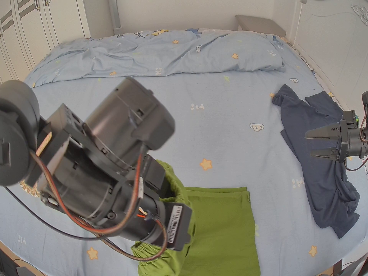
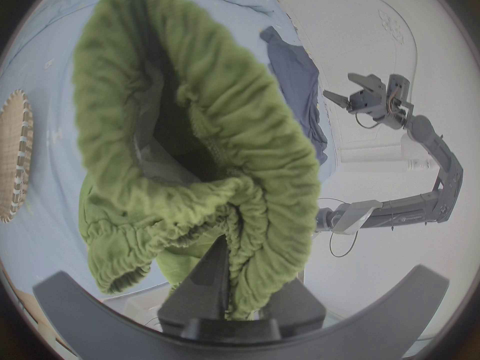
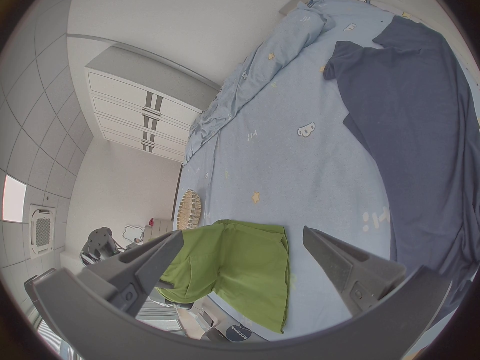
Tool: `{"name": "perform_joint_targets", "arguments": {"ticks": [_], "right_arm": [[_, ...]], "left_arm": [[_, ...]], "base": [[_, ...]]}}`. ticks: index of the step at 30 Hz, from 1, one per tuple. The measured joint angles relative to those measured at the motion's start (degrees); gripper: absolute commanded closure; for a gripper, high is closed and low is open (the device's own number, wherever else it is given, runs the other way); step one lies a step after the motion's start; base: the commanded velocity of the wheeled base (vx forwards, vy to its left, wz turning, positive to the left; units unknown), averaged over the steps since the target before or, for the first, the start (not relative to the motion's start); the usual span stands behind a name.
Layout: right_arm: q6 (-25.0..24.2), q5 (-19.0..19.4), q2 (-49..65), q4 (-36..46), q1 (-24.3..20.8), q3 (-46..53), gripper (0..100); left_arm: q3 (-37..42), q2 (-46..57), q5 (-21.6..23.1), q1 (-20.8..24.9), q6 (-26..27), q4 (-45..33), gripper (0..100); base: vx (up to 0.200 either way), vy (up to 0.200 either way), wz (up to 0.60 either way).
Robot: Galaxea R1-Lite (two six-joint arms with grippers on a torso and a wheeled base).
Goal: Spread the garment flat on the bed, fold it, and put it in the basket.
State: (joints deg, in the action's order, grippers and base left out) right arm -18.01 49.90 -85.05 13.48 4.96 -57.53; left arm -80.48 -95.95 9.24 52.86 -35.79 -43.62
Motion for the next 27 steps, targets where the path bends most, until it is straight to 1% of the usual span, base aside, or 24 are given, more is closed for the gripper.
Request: {"name": "perform_joint_targets", "arguments": {"ticks": [3,6,10,16,21,23,27], "right_arm": [[0.0,0.0,0.0,0.0,0.3,-0.1,0],[0.0,0.0,-0.1,0.0,0.5,-0.1,0],[0.0,0.0,-0.1,0.0,0.6,0.0,0],[0.0,0.0,-0.4,0.0,0.6,-0.1,0],[0.0,0.0,-0.6,0.0,0.6,0.0,0],[0.1,0.0,-0.6,0.0,0.5,0.0,0],[0.1,0.0,-0.7,0.0,0.4,0.1,0]], "left_arm": [[-0.3,-1.3,-0.3,1.6,0.4,1.5,100],[-1.5,-3.1,-1.5,2.9,2.8,3.3,100],[-3.2,-5.2,-2.2,4.4,4.0,4.0,100],[-4.0,-8.1,-2.5,5.7,4.0,4.7,100],[-4.1,-10.1,-2.4,6.0,3.6,9.7,100],[-4.2,-10.9,-2.4,6.0,2.5,11.8,100],[-4.2,-12.1,-2.2,6.3,1.2,13.2,100]], "base": [[0.0,0.0,0.0],[0.0,0.0,0.0],[0.0,0.0,0.0],[0.0,0.0,0.0],[0.0,0.0,0.0],[0.0,0.0,0.0],[0.0,0.0,0.0]]}}
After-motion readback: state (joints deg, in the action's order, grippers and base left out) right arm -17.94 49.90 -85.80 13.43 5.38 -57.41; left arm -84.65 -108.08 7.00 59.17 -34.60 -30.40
